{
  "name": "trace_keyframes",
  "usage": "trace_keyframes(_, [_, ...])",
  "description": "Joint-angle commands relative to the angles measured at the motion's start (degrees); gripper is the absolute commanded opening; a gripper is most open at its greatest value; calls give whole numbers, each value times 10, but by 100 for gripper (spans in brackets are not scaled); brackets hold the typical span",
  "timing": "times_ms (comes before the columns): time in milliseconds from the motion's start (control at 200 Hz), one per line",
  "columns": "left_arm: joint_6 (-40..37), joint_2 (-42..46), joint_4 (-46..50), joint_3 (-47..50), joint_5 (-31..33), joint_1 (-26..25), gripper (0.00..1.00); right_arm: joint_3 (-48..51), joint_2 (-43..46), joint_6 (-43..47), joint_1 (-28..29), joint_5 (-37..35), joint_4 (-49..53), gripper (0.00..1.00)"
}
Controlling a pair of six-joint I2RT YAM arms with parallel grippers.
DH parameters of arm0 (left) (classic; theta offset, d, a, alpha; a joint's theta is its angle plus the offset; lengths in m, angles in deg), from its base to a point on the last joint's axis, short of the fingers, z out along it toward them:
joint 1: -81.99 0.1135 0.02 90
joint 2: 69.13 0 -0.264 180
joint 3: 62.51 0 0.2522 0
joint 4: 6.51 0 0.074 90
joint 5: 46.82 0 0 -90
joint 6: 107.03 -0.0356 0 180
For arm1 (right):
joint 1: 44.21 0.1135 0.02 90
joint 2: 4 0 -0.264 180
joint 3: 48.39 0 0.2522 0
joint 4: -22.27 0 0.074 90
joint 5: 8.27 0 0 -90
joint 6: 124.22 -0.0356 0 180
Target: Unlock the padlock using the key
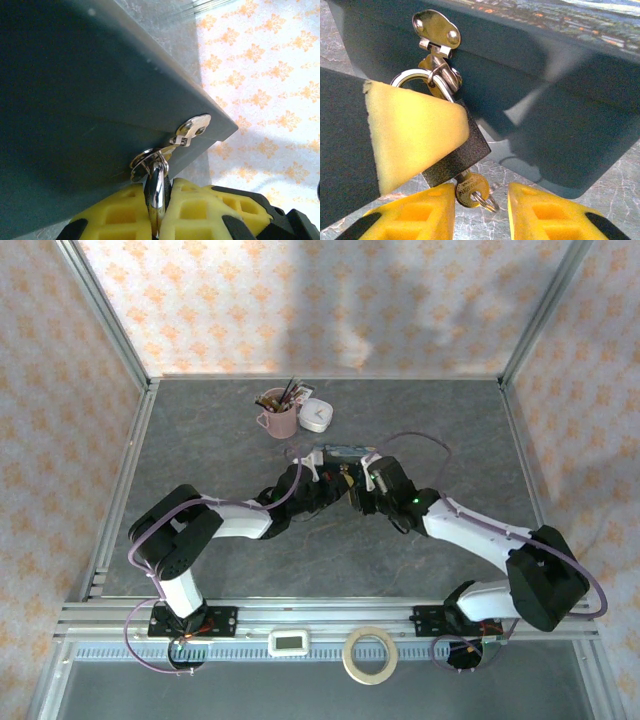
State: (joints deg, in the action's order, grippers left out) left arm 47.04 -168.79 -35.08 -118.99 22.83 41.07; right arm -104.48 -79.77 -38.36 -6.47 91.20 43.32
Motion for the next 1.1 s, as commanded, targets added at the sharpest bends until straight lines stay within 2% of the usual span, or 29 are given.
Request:
trace_keyframes(0, [21,8,-41,-12,-30,1,0,4,-7,15,4,-38,-36,32])
trace_keyframes(300, [24,15,-23,-20,-40,3,0,12,-13,32,16,-56,-30,31])
trace_keyframes(806, [17,22,-14,-18,-45,14,0,32,57,24,19,-58,-32,32])
trace_keyframes(1096, [17,21,-17,-20,-47,15,0,43,45,18,19,-41,-31,38])
